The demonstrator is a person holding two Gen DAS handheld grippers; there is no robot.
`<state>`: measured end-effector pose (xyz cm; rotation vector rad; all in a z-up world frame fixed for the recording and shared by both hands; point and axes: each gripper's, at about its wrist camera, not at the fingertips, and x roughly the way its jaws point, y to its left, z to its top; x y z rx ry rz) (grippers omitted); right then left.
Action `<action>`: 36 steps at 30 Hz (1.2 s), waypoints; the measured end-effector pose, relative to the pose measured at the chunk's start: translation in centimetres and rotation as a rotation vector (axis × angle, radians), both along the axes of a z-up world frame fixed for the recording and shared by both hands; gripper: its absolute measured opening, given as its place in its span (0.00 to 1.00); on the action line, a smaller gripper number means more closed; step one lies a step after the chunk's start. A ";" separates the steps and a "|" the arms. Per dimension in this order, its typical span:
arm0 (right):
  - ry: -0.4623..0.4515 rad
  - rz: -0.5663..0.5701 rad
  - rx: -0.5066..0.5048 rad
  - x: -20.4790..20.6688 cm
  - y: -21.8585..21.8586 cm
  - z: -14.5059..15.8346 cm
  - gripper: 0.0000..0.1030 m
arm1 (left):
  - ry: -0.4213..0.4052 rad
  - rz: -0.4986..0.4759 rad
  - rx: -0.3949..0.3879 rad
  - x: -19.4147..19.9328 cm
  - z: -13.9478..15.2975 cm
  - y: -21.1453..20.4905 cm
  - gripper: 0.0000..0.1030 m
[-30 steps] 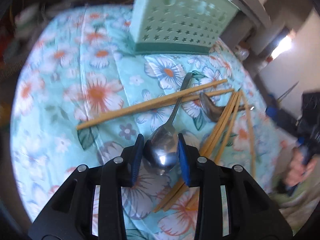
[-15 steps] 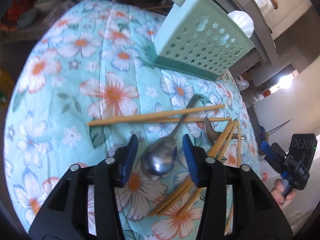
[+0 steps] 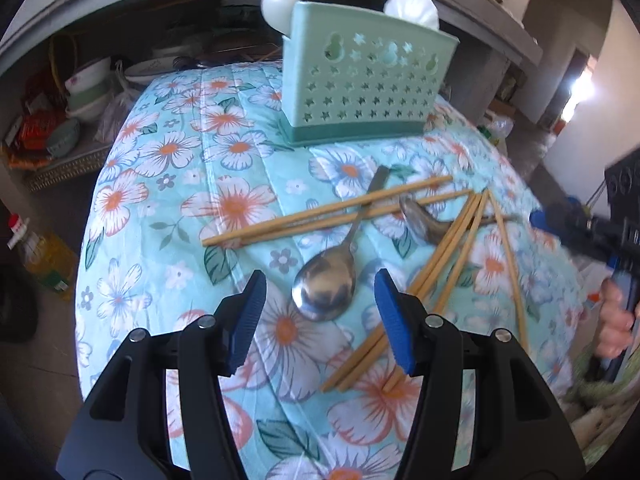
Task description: Organize utensils
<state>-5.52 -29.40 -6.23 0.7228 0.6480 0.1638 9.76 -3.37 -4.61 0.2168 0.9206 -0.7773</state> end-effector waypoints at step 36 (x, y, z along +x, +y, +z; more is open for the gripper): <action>-0.002 0.021 -0.172 0.8 3.6 1.6 0.33 | -0.090 0.021 0.034 0.3 -2.7 -0.7 0.02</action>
